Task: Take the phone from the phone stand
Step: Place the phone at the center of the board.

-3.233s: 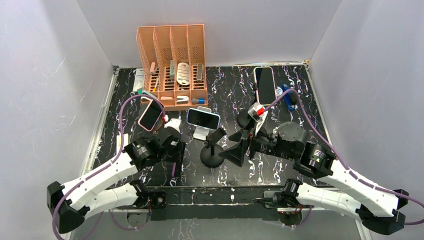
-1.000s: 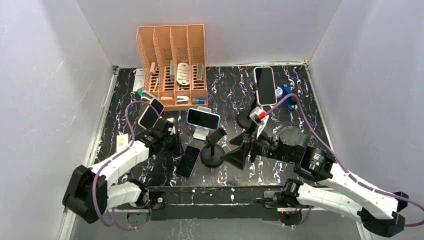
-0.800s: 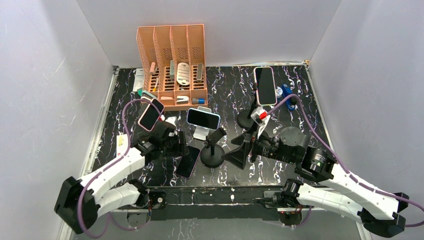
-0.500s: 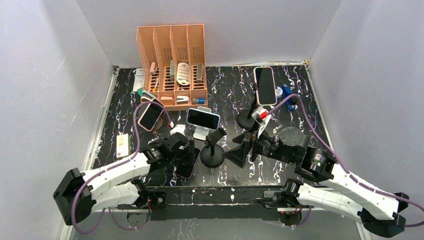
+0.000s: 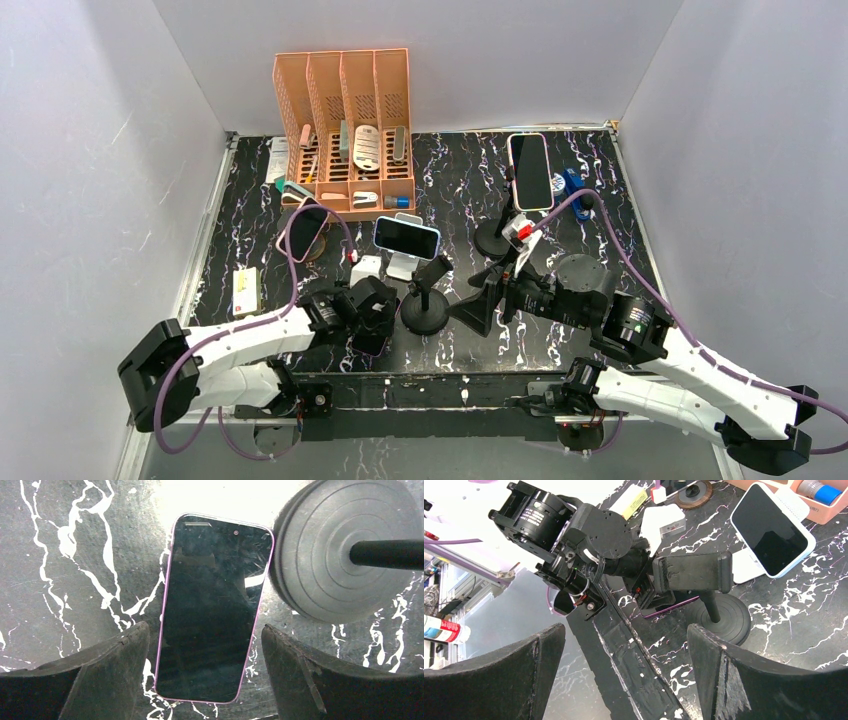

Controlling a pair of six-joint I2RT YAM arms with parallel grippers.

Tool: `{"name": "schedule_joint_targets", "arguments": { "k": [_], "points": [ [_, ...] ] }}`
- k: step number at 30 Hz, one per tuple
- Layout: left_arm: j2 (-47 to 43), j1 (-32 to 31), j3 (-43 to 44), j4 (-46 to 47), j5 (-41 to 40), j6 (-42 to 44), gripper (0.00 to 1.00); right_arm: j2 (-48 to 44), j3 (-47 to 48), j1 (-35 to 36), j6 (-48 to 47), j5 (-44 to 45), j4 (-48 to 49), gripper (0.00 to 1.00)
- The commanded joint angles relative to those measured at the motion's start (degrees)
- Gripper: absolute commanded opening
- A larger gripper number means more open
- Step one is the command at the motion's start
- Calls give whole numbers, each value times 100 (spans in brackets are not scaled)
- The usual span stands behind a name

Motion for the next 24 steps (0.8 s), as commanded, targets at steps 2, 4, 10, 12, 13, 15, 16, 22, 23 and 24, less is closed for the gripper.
{"name": "schedule_joint_targets", "arguments": {
  "k": [2, 4, 10, 12, 13, 15, 16, 22, 23, 24],
  "points": [
    [-311, -247, -124, 189, -377, -241, 77, -72, 42, 15, -69, 94, 65, 99],
    [-588, -267, -279, 344, -231, -332, 70, -76, 55, 19, -69, 89, 45, 99],
    [-1249, -303, -863, 1097, 520, -705, 27, -148, 23, 13, -45, 113, 11, 99],
    [-1258, -318, -998, 1340, 697, -839, 15, -159, -1, 19, -36, 120, 28, 99],
    [-1211, -325, -1015, 1438, 763, -876, 11, -161, -6, 20, -26, 121, 35, 99],
    [-1049, -350, -1005, 1632, 851, -938, 4, -155, -15, 19, -14, 113, 51, 99],
    [-914, -367, -974, 1712, 873, -961, 2, -151, -15, 19, 3, 112, 59, 99],
    [-44, -461, -777, 2225, 766, -1089, 0, -166, 4, 25, 53, 112, 61, 99],
    [39, -466, -757, 2238, 706, -1115, 0, -168, 17, 19, 60, 117, 50, 99],
    [112, -470, -742, 2235, 612, -1146, 0, -175, 20, 24, 67, 115, 46, 99]
  ]
}}
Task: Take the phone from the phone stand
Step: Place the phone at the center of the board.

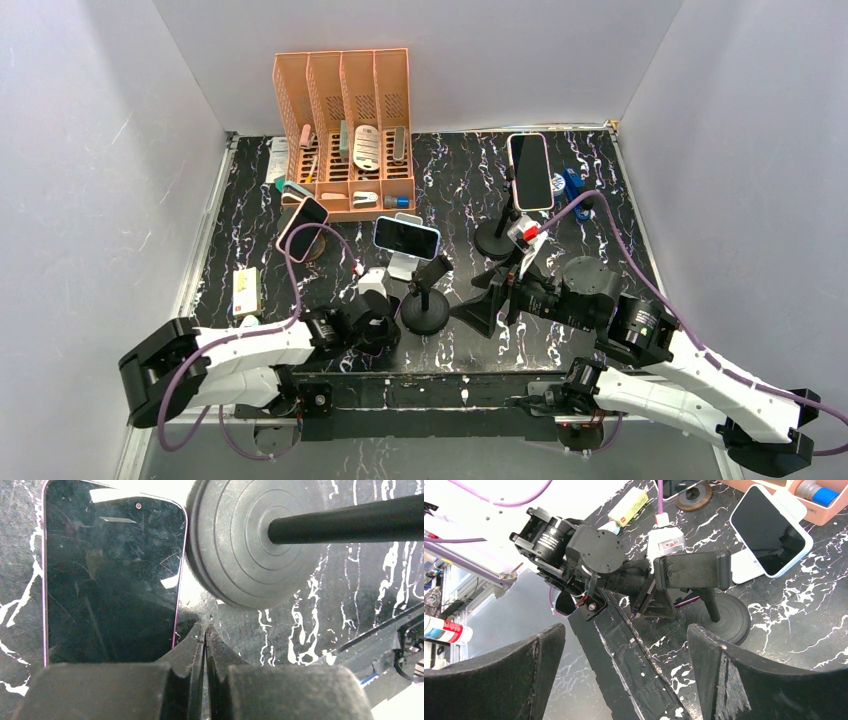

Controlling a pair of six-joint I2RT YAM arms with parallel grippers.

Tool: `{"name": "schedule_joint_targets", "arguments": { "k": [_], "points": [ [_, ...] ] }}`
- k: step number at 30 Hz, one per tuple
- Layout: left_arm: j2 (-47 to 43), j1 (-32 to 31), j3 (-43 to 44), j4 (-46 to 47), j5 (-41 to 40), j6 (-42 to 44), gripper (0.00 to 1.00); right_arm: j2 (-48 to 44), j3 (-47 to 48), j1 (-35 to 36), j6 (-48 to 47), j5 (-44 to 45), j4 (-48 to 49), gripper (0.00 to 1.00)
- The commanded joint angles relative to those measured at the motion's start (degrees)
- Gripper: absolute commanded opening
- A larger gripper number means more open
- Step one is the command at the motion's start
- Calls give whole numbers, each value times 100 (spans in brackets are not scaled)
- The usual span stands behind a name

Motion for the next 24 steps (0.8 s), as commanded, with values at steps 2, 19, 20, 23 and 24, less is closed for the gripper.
{"name": "schedule_joint_targets", "arguments": {
  "k": [2, 19, 20, 23, 24],
  "points": [
    [381, -63, 191, 283, -410, -265, 0, -73, 28, 19, 66, 91, 118, 99],
    [680, -64, 411, -493, -1544, -586, 0, -41, -23, 22, 104, 93, 142, 99],
    [646, -64, 394, -506, -1572, -576, 0, -44, -30, 21, 105, 88, 142, 99],
    [560, -64, 406, -591, -1624, -571, 0, -21, -41, 22, 113, 86, 159, 99],
    [550, -64, 417, -624, -1645, -563, 0, -16, -41, 21, 109, 94, 172, 99]
  ]
}}
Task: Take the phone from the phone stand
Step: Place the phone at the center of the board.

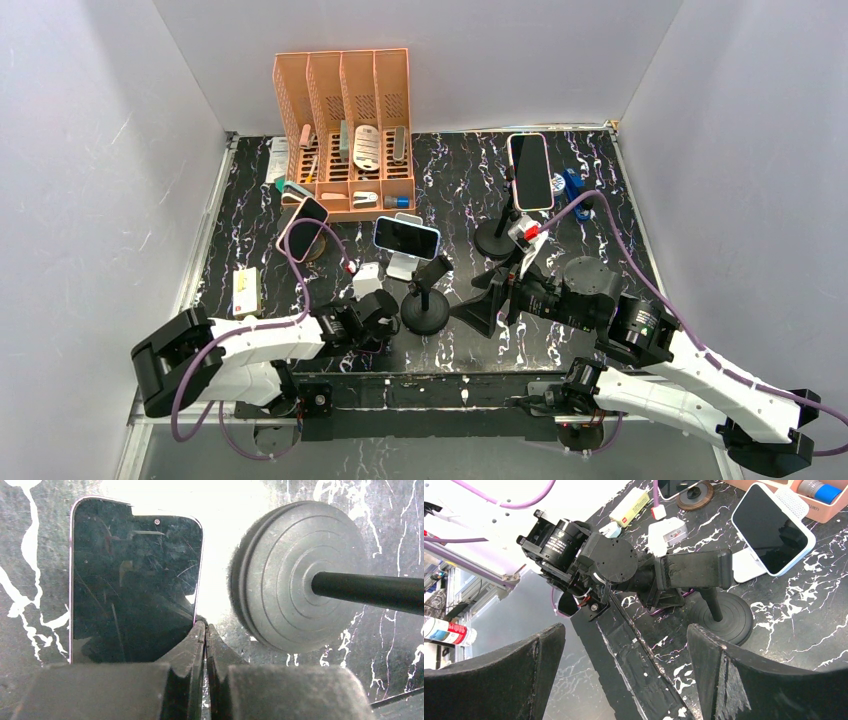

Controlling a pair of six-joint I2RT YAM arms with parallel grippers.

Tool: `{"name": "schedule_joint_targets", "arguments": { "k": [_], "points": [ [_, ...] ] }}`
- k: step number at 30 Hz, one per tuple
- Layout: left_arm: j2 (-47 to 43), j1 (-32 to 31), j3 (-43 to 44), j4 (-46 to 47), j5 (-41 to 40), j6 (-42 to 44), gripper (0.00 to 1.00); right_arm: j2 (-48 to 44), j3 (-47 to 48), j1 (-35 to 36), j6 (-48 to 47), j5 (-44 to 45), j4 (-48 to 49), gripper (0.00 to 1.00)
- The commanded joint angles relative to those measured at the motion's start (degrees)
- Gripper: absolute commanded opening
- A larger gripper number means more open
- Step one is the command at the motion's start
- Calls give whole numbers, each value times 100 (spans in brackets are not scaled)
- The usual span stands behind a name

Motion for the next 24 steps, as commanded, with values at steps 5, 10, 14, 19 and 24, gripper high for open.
{"name": "schedule_joint_targets", "arguments": {
  "k": [5, 10, 14, 19, 24],
  "points": [
    [-292, -15, 217, -456, -313, 104, 0, 22, 5, 14, 19, 88, 166, 99],
    [-839, -15, 575, -665, -13, 447, 3, 65, 137, 22, -48, 91, 51, 99],
    [-1429, -15, 1144, -1338, -87, 777, 25, 171, 284, 18, -148, 263, -9, 99],
    [-2336, -15, 1670, -2144, -476, 1268, 47, 330, 294, 20, -247, 484, 62, 99],
    [-3123, -7, 1974, -2203, -847, 2498, 66, 328, 104, 14, -228, 1344, 279, 99]
  ]
}}
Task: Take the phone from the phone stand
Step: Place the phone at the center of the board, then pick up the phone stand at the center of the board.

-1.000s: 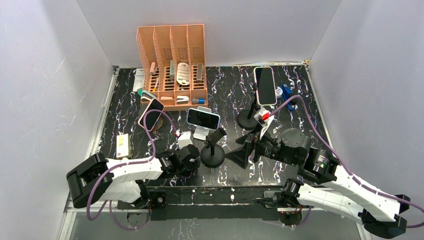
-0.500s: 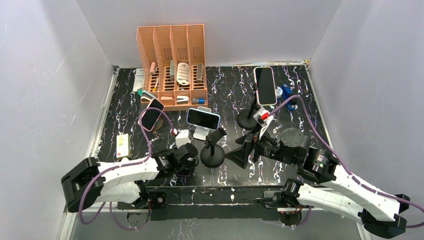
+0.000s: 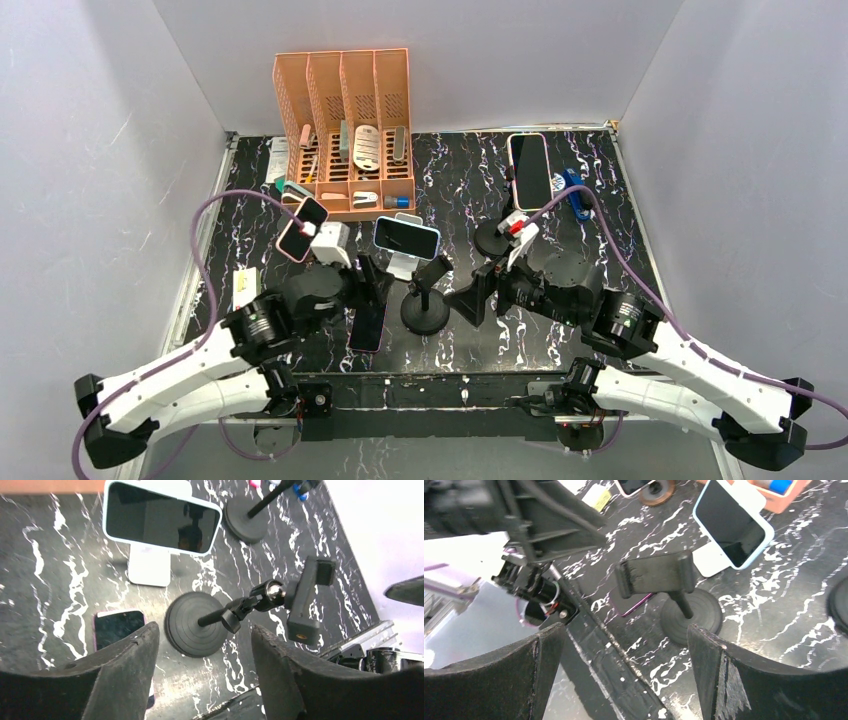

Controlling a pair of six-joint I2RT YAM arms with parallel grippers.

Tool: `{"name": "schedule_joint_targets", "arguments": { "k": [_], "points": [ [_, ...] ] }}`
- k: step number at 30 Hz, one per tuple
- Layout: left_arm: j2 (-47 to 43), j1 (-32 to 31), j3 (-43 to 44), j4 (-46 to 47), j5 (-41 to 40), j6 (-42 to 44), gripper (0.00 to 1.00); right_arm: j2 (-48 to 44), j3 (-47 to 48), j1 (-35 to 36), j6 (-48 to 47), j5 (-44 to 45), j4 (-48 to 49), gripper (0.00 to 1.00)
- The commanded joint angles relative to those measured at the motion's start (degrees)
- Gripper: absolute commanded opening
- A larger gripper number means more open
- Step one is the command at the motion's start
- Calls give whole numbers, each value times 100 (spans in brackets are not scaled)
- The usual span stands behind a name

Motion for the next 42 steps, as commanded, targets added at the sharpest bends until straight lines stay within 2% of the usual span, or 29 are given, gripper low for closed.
{"name": "schedule_joint_targets", "arguments": {
  "k": [1, 4, 8, 11, 15, 20, 25, 33, 36, 42],
  "points": [
    [-571, -7, 312, -370, -697, 1392, 73, -92, -10, 19, -87, 939, 430, 98],
    [-831, -7, 354, 113, -893, 2332, 80, -148, -176, 14, -127, 1299, 807, 96],
    [-871, -7, 255, 756, -830, 3375, 82, 31, -298, 19, -299, 1537, 1257, 90],
    [-849, -7, -45, 1182, -870, 3837, 81, 359, -270, 18, -473, 1609, 1428, 86],
    [-1147, -7, -597, 1686, -925, 3936, 81, 754, -179, 11, -653, 1596, 1496, 84],
    [-1496, -2, -793, 1599, -309, 4110, 79, 935, -295, 18, -829, 1515, 1598, 80],
    [-1347, -7, -698, 1446, -46, 4022, 78, 905, -510, 16, -719, 1421, 1833, 78],
    [-1027, -7, -606, 1356, 71, 4025, 76, 854, -659, 8, -702, 1442, 2031, 64],
    [-1084, -7, -631, 1355, 7, 4031, 76, 742, -748, 17, -718, 1391, 2057, 66],
    [-1215, -7, -689, 1417, -107, 4057, 76, 558, -941, 15, -780, 834, 2266, 95]
  ]
}}
